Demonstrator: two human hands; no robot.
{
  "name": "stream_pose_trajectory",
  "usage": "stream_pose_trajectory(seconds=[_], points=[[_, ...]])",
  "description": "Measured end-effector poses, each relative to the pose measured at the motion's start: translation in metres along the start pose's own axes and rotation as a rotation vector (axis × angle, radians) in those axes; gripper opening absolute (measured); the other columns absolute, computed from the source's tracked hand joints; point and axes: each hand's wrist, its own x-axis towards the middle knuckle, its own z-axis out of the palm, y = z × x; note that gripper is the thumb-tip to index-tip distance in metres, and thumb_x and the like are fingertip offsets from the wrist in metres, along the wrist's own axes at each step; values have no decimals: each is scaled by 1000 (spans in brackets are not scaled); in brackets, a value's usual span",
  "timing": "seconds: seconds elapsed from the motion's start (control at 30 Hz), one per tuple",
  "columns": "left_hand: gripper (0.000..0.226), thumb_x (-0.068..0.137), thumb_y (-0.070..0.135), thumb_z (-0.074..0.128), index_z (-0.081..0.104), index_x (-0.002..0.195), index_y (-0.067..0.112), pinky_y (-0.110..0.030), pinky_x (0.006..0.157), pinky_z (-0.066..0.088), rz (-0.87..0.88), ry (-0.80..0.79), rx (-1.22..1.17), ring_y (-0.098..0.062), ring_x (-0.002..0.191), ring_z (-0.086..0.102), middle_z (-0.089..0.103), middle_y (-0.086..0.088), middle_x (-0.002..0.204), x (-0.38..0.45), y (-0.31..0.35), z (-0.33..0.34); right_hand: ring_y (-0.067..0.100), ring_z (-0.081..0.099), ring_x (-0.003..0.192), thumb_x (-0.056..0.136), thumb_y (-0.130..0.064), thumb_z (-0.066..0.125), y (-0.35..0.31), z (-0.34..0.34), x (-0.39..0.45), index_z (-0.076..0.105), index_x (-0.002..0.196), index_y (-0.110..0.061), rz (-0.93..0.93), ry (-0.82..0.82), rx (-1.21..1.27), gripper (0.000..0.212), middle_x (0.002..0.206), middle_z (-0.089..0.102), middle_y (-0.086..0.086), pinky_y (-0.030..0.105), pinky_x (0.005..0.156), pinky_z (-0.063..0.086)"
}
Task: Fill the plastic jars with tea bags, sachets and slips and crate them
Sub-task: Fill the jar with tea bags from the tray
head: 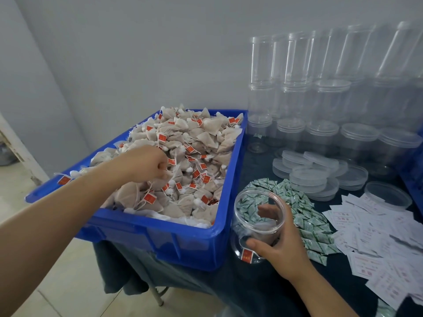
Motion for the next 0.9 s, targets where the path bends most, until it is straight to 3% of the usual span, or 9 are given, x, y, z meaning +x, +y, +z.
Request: stream_pose_trajectory(seconds=[0.17, 0.3, 0.4, 0.47, 0.57, 0.9], points=[[18, 91, 31, 59, 61, 79, 18, -20, 63, 38, 51, 92, -130, -15, 78, 56, 61, 2, 81, -5, 8, -19, -6, 56, 116, 49, -54, 85, 0, 0, 0, 31, 125, -77, 1, 3, 1, 97, 117, 55, -34, 17, 86, 51], [19, 85, 35, 66, 56, 68, 32, -18, 58, 33, 116, 201, -334, -4, 70, 52, 57, 12, 72, -15, 28, -53, -4, 57, 116, 49, -52, 86, 1, -1, 0, 34, 125, -74, 9, 2, 14, 95, 118, 56, -32, 26, 92, 51], [13, 80, 38, 70, 64, 72, 30, -15, 57, 39, 172, 252, -487, -2, 65, 57, 65, 9, 71, -27, 48, -76, -3, 58, 114, 49, -53, 86, 1, -1, -1, 33, 125, -75, 18, -5, 8, 95, 118, 55, -33, 27, 90, 53], [10, 78, 37, 71, 67, 77, 28, -18, 68, 47, 231, 228, -645, -8, 71, 64, 71, 6, 77, -35, 64, -86, -1, 59, 114, 49, -53, 86, 1, 0, -1, 33, 124, -75, 22, -4, 4, 95, 118, 55, -33, 29, 91, 53], [8, 79, 33, 71, 68, 81, 26, -22, 67, 52, 315, 162, -772, -11, 71, 67, 73, 5, 80, -43, 89, -92, -2, 58, 116, 49, -52, 85, 1, 0, -1, 32, 124, -76, 15, 1, 10, 95, 118, 55, -34, 27, 91, 51], [7, 84, 30, 69, 66, 85, 24, -4, 58, 45, 403, 52, -687, 5, 69, 59, 67, 11, 80, -26, 139, -55, -5, 55, 119, 51, -52, 85, 1, 0, 0, 30, 126, -77, -3, 0, 16, 97, 119, 54, -35, 25, 92, 48]])
